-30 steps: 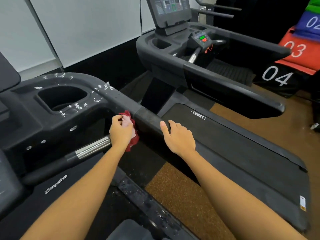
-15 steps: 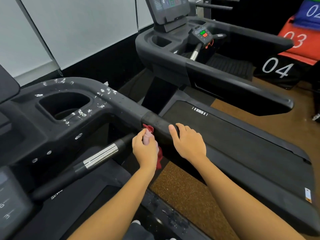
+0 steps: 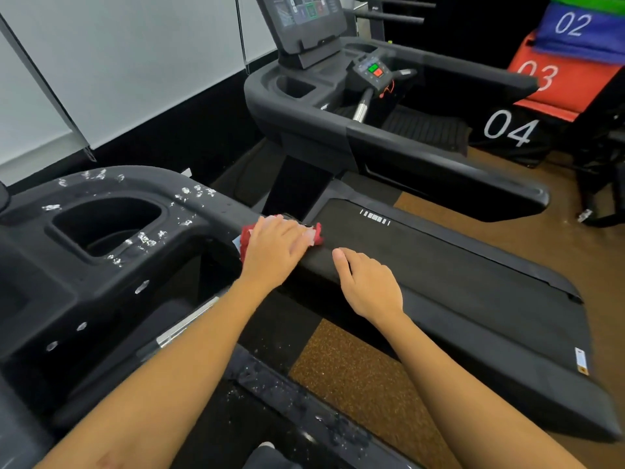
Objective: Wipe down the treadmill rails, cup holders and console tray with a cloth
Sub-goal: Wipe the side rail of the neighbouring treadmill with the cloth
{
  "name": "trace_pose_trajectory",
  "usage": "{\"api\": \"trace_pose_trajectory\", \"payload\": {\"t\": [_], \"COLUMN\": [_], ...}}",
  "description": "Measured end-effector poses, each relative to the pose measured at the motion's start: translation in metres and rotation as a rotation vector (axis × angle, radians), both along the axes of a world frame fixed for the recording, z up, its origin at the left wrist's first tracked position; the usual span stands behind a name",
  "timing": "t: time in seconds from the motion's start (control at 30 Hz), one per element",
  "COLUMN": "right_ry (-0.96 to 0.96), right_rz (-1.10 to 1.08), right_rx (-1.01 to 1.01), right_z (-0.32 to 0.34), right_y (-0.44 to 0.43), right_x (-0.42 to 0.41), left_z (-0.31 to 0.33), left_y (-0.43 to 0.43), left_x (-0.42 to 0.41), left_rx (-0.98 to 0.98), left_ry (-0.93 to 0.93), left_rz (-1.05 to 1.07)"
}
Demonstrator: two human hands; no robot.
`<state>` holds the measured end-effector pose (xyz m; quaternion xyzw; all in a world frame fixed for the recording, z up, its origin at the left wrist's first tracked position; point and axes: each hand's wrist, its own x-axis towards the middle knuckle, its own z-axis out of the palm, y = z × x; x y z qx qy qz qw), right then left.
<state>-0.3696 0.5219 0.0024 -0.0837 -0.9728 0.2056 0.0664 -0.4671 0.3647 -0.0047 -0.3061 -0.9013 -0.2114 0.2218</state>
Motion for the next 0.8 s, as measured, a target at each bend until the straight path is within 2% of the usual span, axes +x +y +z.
{"api": "trace_pose_trajectory", "payload": {"t": [0.1, 0.2, 0.37, 0.5, 0.7, 0.8], "right_ry": [-0.012, -0.020, 0.014, 0.003, 0.011, 0.014], "right_rz": [-0.008, -0.031, -0.043, -0.051, -0.059, -0.053], "right_rx": [-0.013, -0.025, -0.004, -0.006, -0.041, -0.045], "right_z": [0.001, 0.004, 0.003, 0.007, 0.006, 0.004], "right_y": [-0.001, -0.003, -0.004, -0.004, -0.005, -0.004], "right_x": [0.001, 0.000, -0.001, -0.001, 0.000, -0.001], "left_z": [-0.003, -0.006, -0.021, -0.017, -0.013, -0.011], "left_y": [-0.023, -0.015, 0.020, 0.005, -0.027, -0.025], "left_x": [-0.032, -0.026, 0.033, 0.013, -0.043, -0.038], "left_rx": [0.010, 0.061, 0.152, 0.041, 0.026, 0.067], "left_ry": [-0.109, -0.157, -0.141, -0.027, -0.071, -0.097], "left_rz": [0.204, 0.273, -0.005, -0.096, 0.189, 0.281]}}
